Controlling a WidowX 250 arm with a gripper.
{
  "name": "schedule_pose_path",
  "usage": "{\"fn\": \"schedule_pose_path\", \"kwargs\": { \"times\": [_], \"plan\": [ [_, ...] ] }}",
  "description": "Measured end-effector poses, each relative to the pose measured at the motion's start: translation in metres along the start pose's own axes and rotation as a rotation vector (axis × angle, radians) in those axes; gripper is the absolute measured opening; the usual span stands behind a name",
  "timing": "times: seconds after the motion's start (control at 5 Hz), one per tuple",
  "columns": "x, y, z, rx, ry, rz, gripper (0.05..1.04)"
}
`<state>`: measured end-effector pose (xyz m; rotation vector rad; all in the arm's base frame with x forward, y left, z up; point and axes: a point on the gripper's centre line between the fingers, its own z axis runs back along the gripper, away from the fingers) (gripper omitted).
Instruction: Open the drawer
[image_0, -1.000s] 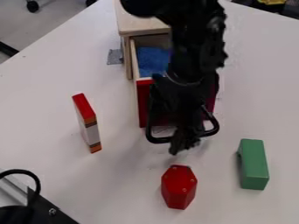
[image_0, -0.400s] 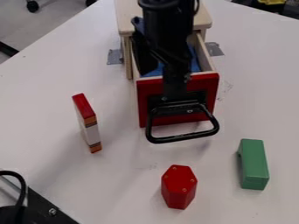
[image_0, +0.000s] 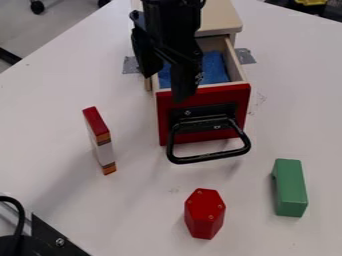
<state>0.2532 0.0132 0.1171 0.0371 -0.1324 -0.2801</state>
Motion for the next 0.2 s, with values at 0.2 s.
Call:
{"fn": "schedule_pose_path", "kwargs": {
  "times": [0.2],
  "plan": [
    [-0.0072,0.0015,-0.0049,0.018,0.026,0.086,0.999]
  ]
}}
